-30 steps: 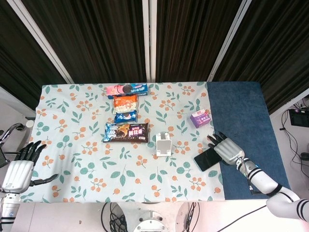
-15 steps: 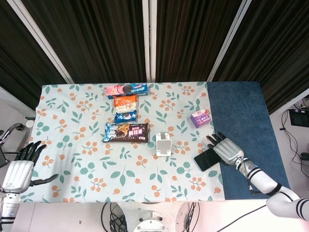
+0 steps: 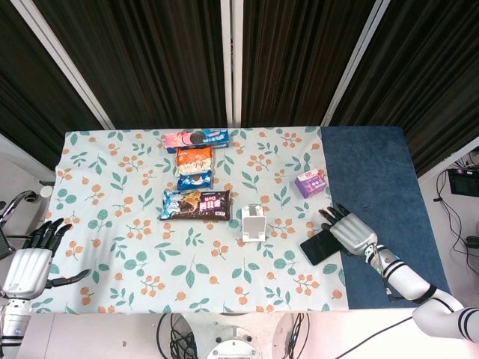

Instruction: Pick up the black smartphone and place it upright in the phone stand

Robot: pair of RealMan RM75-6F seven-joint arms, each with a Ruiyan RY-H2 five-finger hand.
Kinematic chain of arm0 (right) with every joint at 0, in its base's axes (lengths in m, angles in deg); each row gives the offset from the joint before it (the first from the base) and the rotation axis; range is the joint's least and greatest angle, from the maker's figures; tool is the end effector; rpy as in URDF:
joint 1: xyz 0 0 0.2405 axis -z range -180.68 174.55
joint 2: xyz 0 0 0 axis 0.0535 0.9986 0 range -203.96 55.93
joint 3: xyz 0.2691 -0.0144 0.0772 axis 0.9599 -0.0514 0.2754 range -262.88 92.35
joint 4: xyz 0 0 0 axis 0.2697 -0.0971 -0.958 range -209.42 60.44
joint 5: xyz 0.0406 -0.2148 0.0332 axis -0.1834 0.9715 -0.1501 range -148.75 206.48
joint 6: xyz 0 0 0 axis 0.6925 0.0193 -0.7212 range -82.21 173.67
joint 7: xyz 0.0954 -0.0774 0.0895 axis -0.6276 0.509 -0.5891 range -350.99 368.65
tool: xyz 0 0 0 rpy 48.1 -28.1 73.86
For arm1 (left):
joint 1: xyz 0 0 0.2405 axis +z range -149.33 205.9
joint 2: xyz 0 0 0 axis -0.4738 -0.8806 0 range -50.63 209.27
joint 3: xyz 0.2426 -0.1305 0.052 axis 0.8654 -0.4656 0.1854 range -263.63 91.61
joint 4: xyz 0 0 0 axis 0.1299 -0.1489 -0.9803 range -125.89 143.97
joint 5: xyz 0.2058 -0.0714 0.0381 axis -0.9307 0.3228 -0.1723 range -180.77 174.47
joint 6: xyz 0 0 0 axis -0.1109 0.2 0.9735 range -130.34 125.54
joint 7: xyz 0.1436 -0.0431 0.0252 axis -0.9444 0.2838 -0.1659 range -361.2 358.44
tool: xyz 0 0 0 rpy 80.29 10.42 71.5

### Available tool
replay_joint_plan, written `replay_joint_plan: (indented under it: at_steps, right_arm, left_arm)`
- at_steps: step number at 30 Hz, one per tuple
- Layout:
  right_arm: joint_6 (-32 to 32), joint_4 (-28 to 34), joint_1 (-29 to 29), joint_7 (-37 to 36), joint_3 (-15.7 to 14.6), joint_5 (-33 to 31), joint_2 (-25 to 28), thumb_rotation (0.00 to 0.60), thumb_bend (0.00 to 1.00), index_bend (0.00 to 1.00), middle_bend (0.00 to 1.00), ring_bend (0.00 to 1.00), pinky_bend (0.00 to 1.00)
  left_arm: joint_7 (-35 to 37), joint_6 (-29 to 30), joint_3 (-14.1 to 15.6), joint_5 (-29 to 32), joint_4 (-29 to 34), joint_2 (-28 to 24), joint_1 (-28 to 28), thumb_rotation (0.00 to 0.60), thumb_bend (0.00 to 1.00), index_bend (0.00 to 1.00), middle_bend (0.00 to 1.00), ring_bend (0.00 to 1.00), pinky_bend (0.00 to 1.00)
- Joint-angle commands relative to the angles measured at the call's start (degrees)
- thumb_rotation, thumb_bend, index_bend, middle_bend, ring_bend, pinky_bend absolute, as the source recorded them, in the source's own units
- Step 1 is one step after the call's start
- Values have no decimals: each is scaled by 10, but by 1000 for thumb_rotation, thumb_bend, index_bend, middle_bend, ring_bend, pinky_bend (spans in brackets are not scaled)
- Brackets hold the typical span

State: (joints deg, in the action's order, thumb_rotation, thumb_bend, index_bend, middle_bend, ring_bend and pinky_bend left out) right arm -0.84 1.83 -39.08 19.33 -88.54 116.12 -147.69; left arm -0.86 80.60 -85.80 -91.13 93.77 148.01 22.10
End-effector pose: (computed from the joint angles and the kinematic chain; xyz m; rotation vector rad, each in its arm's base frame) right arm -0.3002 -0.3320 0.0344 2.1776 -0.6491 0.4378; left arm -0.3550 0.1893 0.1299 -1.4867 -0.9052 -0.8485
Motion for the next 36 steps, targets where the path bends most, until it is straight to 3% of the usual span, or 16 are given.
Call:
replay_joint_plan:
  at_steps: [1,7,14,19,27,36]
  right_arm:
    - [-13,-5,4,-9,0,6,-2,600,206,642,103,0,0]
    - [-23,-11,7,-18,-1,10,-3,600,244,675,218,26,0]
    - [-40,-21,11,-24,0,16,-8,600,285,693,298,269,39]
    - [-49,-25,13,-33,0,22,-10,600,302,702,362,377,72]
    - [-76,-16,17,-54,4,32,2,600,319,715,399,412,80]
    - [-179,54,21,-12,47,62,70,600,320,725,407,412,80]
  left_arm:
    - [0,0,0,0,0,0,0,323,0,107,40,50,138]
    - [-1,-3,-1,0,1,0,-2,321,0,107,40,50,138]
    - [-2,-3,-1,0,2,0,-3,323,0,107,40,49,138]
    - [0,-3,-1,1,2,0,-2,324,0,107,40,50,138]
    - [1,0,0,1,1,-1,0,321,0,107,40,50,138]
    - [4,3,-1,1,-2,0,2,325,0,107,40,49,138]
